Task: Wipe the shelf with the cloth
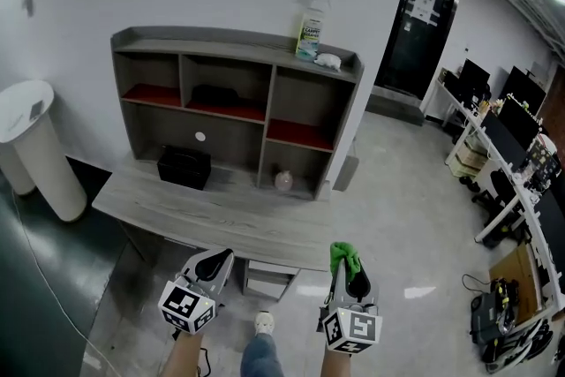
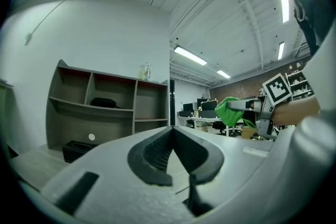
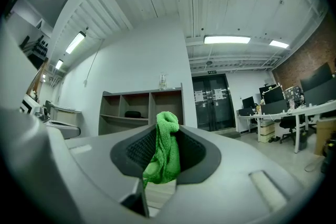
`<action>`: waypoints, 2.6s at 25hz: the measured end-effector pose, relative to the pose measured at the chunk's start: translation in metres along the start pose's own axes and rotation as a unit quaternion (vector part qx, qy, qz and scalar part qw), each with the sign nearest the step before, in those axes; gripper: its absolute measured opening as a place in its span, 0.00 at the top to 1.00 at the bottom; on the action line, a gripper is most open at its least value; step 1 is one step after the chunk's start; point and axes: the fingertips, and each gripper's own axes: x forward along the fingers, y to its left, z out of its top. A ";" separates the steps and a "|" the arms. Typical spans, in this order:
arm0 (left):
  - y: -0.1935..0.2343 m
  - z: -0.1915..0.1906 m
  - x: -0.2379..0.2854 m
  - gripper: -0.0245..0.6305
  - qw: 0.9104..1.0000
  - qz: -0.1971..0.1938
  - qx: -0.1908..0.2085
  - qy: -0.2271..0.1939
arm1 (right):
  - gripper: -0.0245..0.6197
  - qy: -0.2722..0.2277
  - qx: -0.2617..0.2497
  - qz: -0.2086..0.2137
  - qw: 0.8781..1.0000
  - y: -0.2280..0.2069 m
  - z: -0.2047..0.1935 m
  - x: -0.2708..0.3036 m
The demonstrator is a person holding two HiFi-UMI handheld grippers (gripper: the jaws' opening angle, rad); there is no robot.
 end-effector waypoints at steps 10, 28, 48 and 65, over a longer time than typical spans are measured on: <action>0.112 0.009 0.175 0.96 0.999 0.031 -0.015 -0.004 | 0.79 -0.033 -0.023 0.000 0.999 -0.046 0.022 0.225; 0.223 0.023 0.327 0.96 0.999 0.049 -0.008 -0.004 | 0.79 -0.029 -0.078 0.036 0.996 -0.028 0.016 0.430; 0.258 0.027 0.328 0.96 1.000 0.030 -0.004 -0.008 | 0.80 -0.005 -0.260 0.182 0.948 0.115 -0.019 0.511; 0.253 0.026 0.336 0.96 1.000 0.024 -0.001 -0.006 | 0.80 0.007 -0.463 0.258 0.848 0.133 -0.043 0.511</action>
